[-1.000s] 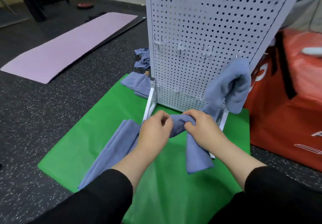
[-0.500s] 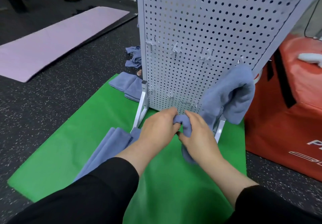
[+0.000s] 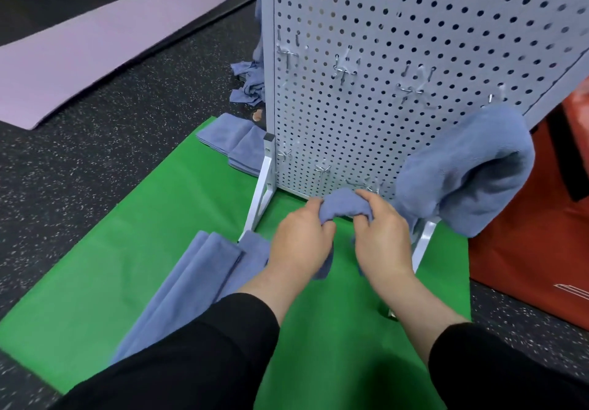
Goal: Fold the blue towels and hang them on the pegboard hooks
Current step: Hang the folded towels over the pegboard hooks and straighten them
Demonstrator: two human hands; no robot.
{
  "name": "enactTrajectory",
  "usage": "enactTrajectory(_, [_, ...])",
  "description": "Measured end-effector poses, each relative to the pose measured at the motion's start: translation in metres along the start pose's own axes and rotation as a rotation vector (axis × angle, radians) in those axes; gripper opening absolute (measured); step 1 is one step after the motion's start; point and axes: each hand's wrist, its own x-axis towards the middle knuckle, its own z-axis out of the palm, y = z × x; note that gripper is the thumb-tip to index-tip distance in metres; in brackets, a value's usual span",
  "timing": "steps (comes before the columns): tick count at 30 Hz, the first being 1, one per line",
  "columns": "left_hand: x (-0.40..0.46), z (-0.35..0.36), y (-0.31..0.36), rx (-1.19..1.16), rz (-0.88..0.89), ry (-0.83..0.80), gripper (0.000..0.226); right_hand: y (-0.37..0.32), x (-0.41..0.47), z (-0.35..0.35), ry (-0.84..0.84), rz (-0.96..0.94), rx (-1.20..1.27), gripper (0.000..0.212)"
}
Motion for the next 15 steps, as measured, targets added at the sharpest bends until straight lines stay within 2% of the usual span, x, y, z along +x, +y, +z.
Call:
enactTrajectory(3, [-0.003,0.013,0.007,-0.113,-0.055,0.021,0.026,0.001,0.008,0.0,0.031,-0.005,0.031,0.046])
enactTrajectory(9, [0.013,0.017,0.015,-0.284,-0.151,0.207,0.032,-0.005,0.025,-0.001,0.081,-0.076,0.052,0.047])
enactTrajectory(12, [0.029,0.018,0.021,-0.342,-0.184,0.25,0.026,-0.008,0.037,0.003,0.104,-0.074,0.039,0.045])
enactTrajectory(15, [0.042,0.022,0.022,-0.304,-0.228,0.238,0.016,-0.009,0.045,0.01,0.124,-0.068,0.026,0.045])
